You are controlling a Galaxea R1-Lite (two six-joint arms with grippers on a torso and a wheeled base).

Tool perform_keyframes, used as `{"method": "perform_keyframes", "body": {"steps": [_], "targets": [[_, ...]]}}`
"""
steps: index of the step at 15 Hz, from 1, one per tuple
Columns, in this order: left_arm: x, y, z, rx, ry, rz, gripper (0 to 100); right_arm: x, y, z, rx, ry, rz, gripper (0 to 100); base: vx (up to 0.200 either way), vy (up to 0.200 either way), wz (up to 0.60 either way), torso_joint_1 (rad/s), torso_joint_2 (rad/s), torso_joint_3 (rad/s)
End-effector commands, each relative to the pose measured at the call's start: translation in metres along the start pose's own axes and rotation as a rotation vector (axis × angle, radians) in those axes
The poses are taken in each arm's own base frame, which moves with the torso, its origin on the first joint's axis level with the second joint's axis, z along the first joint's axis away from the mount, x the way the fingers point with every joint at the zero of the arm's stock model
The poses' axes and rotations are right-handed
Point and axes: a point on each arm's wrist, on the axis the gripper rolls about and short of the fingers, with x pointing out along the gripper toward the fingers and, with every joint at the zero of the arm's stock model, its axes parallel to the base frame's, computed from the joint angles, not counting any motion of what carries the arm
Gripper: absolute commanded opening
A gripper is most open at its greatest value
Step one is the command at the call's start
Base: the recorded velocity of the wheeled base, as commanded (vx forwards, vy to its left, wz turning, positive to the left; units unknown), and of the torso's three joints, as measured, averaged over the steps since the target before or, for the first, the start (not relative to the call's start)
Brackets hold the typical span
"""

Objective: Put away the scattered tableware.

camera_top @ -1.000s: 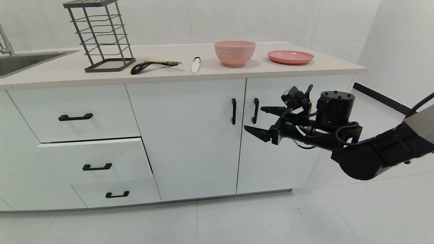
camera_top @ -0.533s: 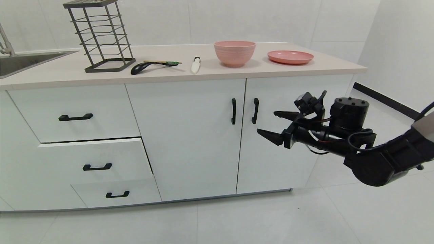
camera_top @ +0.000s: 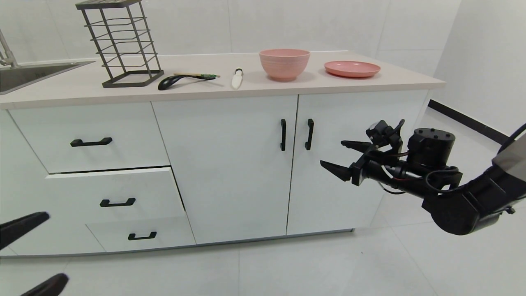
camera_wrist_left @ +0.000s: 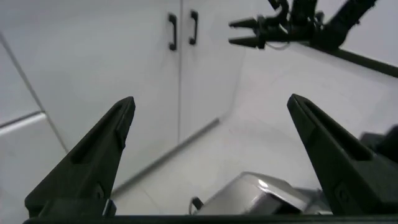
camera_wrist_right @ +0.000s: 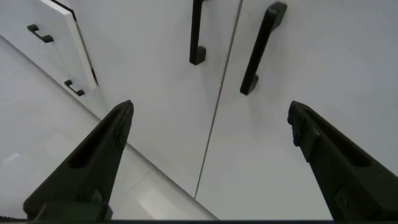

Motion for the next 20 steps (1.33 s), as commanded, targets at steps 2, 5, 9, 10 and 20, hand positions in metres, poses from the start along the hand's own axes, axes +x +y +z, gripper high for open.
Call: {"method": "perform_keyframes", "body": {"steps": [2, 5, 9, 10, 20], "targets": [[0.057, 0.025, 0.013, 0.01, 0.122, -0.094, 100, 0.009, -0.007, 0.01, -0.031, -0.051, 0.002, 100, 0.0, 0.0, 0.0, 0.0, 0.0, 0.0], [0.094, 0.036, 0.022, 0.201, 0.106, -0.155, 100, 0.019, -0.008, 0.012, -0.044, -0.071, 0.018, 100, 0.0, 0.0, 0.0, 0.0, 0.0, 0.0], [0.174, 0.039, -0.012, 0.208, 0.195, -0.323, 100, 0.04, -0.023, -0.006, -0.062, -0.097, 0.054, 100, 0.0, 0.0, 0.0, 0.0, 0.0, 0.0], [0.187, 0.039, -0.023, 0.196, 0.216, -0.342, 100, 0.046, -0.027, -0.006, -0.075, -0.121, 0.064, 100, 0.0, 0.0, 0.0, 0.0, 0.0, 0.0], [0.306, 0.019, -0.062, 0.183, 0.076, -0.459, 100, 0.092, -0.044, -0.032, -0.098, -0.164, 0.082, 100, 0.0, 0.0, 0.0, 0.0, 0.0, 0.0]]}}
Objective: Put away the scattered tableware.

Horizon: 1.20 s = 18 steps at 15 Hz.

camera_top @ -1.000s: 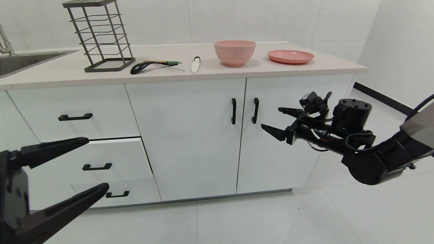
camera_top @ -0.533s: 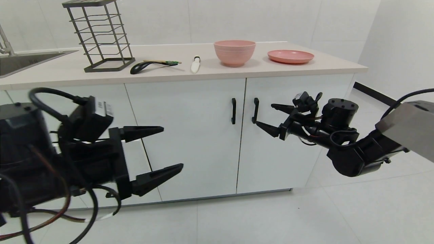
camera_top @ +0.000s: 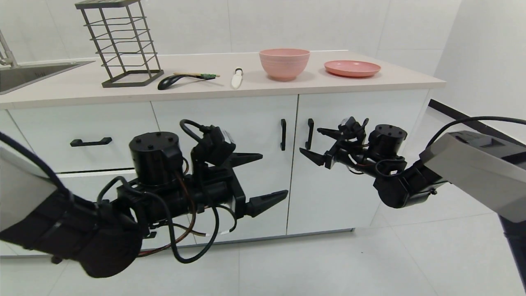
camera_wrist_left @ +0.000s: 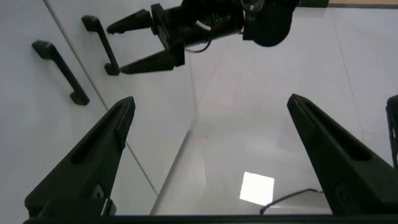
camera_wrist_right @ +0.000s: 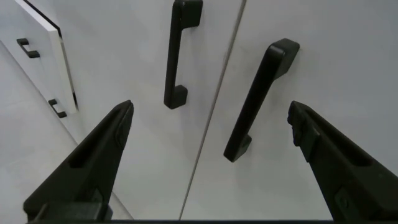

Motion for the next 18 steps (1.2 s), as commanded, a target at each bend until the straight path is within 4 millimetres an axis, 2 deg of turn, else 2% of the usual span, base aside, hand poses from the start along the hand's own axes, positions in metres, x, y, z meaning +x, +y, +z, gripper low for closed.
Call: {"method": "perform_keyframes", "body": {"steps": [1, 6, 10, 12, 15, 18], "targets": [[0.031, 0.01, -0.012, 0.007, -0.002, -0.022, 100, 0.005, -0.003, -0.007, -0.004, -0.007, 0.007, 100, 0.0, 0.0, 0.0, 0.0, 0.0, 0.0], [0.046, 0.017, -0.018, 0.019, -0.007, -0.027, 100, 0.012, -0.006, -0.017, -0.007, -0.02, 0.056, 100, 0.0, 0.0, 0.0, 0.0, 0.0, 0.0], [0.062, 0.025, -0.014, 0.038, -0.046, -0.032, 100, 0.013, -0.007, -0.02, -0.009, -0.032, 0.108, 100, 0.0, 0.0, 0.0, 0.0, 0.0, 0.0], [0.071, 0.03, -0.006, 0.066, -0.091, -0.092, 100, 0.018, -0.01, -0.022, -0.025, -0.05, 0.105, 100, 0.0, 0.0, 0.0, 0.0, 0.0, 0.0], [0.079, 0.014, 0.0, 0.087, -0.124, -0.208, 100, 0.023, -0.01, -0.027, -0.045, -0.083, 0.151, 100, 0.0, 0.0, 0.0, 0.0, 0.0, 0.0], [0.081, 0.013, -0.002, 0.078, -0.119, -0.204, 100, 0.025, -0.008, -0.029, -0.044, -0.09, 0.21, 100, 0.0, 0.0, 0.0, 0.0, 0.0, 0.0]]}}
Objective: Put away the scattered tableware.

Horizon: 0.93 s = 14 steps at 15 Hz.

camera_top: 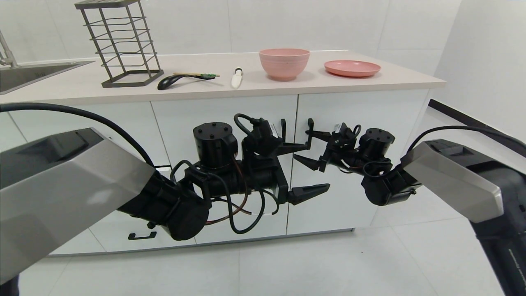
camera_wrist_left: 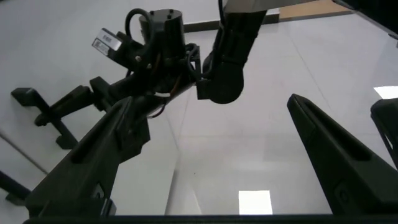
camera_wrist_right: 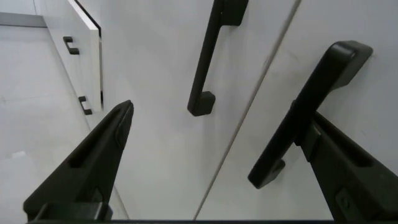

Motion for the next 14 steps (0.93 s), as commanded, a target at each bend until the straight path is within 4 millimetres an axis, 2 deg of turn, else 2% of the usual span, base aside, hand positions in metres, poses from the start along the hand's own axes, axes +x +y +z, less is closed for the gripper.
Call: {"method": "perform_keyframes", "body": {"steps": [1, 4, 8, 10, 11, 12, 13, 14], "targets": [[0.001, -0.001, 0.001, -0.001, 0.0, 0.003, 100, 0.001, 0.001, -0.005, 0.007, 0.002, 0.019, 100, 0.0, 0.0, 0.0, 0.0, 0.0, 0.0], [-0.002, 0.004, 0.001, -0.016, 0.008, 0.067, 100, 0.007, -0.003, -0.007, 0.015, -0.031, 0.056, 100, 0.0, 0.0, 0.0, 0.0, 0.0, 0.0], [-0.004, 0.008, 0.0, -0.029, 0.011, 0.079, 100, 0.0, 0.015, -0.004, 0.079, -0.1, 0.162, 100, 0.0, 0.0, 0.0, 0.0, 0.0, 0.0], [0.0, 0.012, 0.001, -0.019, 0.0, 0.082, 100, -0.017, 0.03, 0.005, 0.135, -0.088, 0.164, 100, 0.0, 0.0, 0.0, 0.0, 0.0, 0.0], [0.005, 0.017, 0.001, -0.01, -0.009, 0.102, 100, -0.033, 0.04, 0.021, 0.136, -0.063, 0.16, 100, 0.0, 0.0, 0.0, 0.0, 0.0, 0.0], [0.006, 0.018, 0.001, -0.009, -0.01, 0.106, 100, -0.034, 0.041, 0.022, 0.137, -0.06, 0.16, 100, 0.0, 0.0, 0.0, 0.0, 0.0, 0.0], [0.014, 0.025, -0.001, 0.0, -0.019, 0.129, 100, -0.052, 0.052, 0.041, 0.141, -0.041, 0.158, 100, 0.0, 0.0, 0.0, 0.0, 0.0, 0.0], [0.018, 0.029, -0.003, 0.0, -0.019, 0.144, 100, -0.062, 0.061, 0.053, 0.154, -0.032, 0.176, 100, 0.0, 0.0, 0.0, 0.0, 0.0, 0.0]]}}
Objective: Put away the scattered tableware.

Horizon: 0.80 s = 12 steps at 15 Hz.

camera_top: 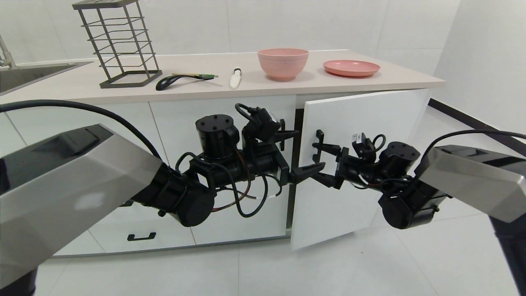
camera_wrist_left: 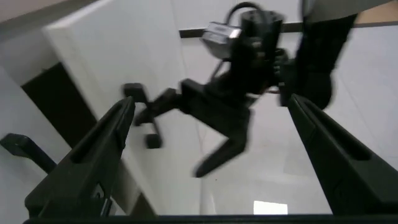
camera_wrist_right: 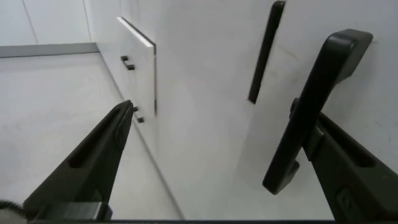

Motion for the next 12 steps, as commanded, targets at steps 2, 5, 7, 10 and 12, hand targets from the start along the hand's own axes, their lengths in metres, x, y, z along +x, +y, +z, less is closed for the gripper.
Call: {"method": "perform_keyframes", "body": {"steps": [2, 5, 7, 10, 12], "targets": [[0.02, 0.014, -0.009, -0.001, 0.002, 0.063, 100, -0.035, 0.045, 0.052, 0.016, 0.021, 0.03, 100, 0.0, 0.0, 0.0, 0.0, 0.0, 0.0], [0.042, 0.025, -0.01, -0.006, -0.029, 0.061, 100, -0.053, 0.073, 0.055, 0.048, 0.06, 0.057, 100, 0.0, 0.0, 0.0, 0.0, 0.0, 0.0], [0.059, 0.02, -0.013, -0.003, -0.044, 0.007, 100, -0.057, 0.074, 0.051, 0.032, 0.07, 0.053, 100, 0.0, 0.0, 0.0, 0.0, 0.0, 0.0], [0.078, -0.003, -0.014, -0.006, -0.061, -0.089, 100, -0.055, 0.07, 0.04, 0.037, 0.082, 0.05, 100, 0.0, 0.0, 0.0, 0.0, 0.0, 0.0], [0.084, -0.014, -0.014, -0.006, -0.067, -0.113, 100, -0.056, 0.068, 0.028, 0.03, 0.099, 0.044, 100, 0.0, 0.0, 0.0, 0.0, 0.0, 0.0]]}}
